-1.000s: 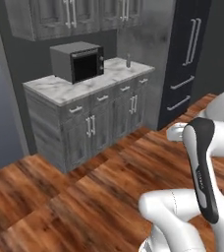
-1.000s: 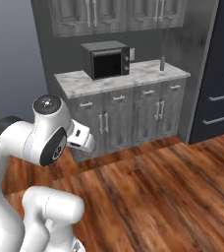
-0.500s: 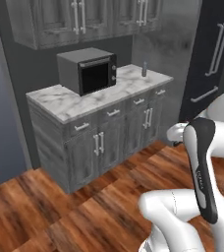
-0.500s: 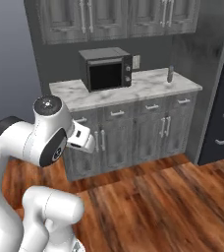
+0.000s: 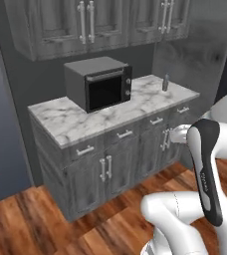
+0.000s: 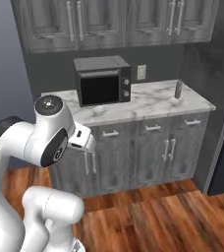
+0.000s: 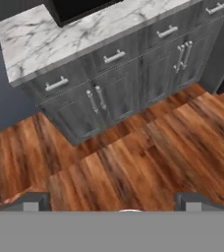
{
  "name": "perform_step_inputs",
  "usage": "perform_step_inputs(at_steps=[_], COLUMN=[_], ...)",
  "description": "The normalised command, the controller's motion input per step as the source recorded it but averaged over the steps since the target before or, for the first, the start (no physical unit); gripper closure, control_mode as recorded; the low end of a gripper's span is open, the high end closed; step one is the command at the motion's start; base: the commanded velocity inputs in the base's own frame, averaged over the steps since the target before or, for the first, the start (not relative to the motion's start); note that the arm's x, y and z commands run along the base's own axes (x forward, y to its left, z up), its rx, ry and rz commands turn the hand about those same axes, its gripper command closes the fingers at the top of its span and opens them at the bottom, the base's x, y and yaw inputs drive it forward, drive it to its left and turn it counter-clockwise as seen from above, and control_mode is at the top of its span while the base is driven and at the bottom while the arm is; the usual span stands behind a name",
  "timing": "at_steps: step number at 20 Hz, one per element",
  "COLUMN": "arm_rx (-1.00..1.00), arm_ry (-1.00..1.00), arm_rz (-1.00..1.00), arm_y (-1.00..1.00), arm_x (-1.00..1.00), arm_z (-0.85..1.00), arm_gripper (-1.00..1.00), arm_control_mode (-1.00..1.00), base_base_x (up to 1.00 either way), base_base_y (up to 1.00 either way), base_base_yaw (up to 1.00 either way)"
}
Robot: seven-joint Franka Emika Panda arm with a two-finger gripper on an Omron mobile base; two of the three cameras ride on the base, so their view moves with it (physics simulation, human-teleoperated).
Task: Place the drinks on the dining counter in a tight cluster.
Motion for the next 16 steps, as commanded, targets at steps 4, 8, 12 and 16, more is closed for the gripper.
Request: perform_step_inputs(at_steps=[4, 8, 12, 16], arm_rx=[0.0, 0.0, 0.0, 0.0], arm_ry=[0.0, 0.0, 0.0, 0.0], arm_rz=[0.0, 0.0, 0.0, 0.0], arm_y=[0.0, 0.0, 0.0, 0.0], arm_x=[0.0, 0.0, 0.0, 0.0], arm_z=[0.0, 0.0, 0.0, 0.0], arm_gripper=[-1.0, -1.0, -1.0, -1.0], arm_control_mode=[1.0, 1.0, 1.0, 1.0], base_base_x=[1.0, 0.82, 0.76, 0.72], base_base_y=[-0.45, -0.66, -0.6, -0.4], base_base_yaw=[0.24, 0.14, 0.0, -0.13])
